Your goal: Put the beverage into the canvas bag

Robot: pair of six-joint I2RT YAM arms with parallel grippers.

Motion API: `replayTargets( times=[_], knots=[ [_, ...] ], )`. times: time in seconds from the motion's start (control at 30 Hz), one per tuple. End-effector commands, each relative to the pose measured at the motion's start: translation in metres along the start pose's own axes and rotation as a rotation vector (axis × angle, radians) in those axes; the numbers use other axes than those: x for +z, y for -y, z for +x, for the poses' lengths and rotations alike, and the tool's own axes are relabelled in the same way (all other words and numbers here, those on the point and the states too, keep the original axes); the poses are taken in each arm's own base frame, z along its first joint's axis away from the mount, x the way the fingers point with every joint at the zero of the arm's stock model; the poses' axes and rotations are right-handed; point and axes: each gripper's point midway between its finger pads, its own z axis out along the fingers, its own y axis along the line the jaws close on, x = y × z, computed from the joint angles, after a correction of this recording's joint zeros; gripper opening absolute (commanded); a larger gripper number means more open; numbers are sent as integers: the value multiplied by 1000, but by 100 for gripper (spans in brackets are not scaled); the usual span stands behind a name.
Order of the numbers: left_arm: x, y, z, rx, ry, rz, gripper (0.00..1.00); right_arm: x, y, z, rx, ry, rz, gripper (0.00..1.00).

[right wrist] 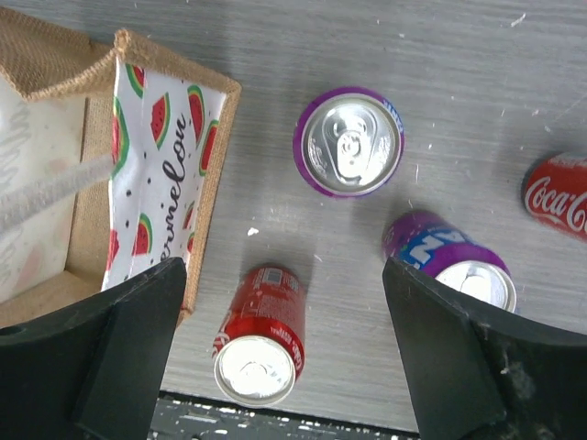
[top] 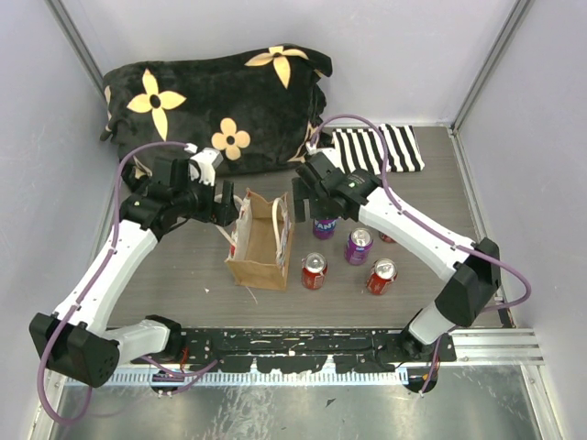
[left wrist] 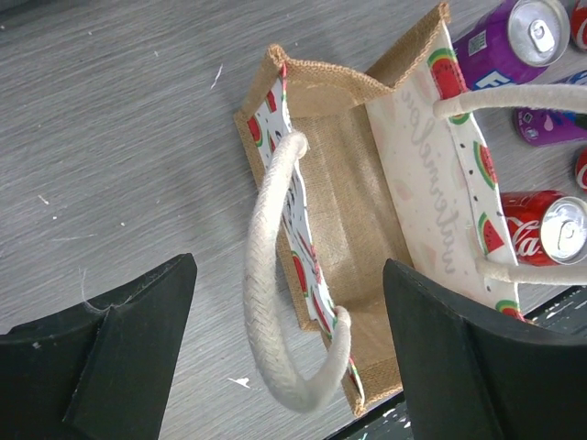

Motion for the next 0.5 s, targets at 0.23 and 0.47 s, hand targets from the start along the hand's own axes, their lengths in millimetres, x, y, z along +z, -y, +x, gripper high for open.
replayTargets(
  times=[0.23, 0.47],
  knots=[
    [-28, 20, -39, -17, 99, 65, 92, -20, -12, 71, 9, -159, -5, 94],
    [-35, 25, -45, -22, 108, 82, 92, -6, -14, 102, -6, -232, 14, 94]
  ],
)
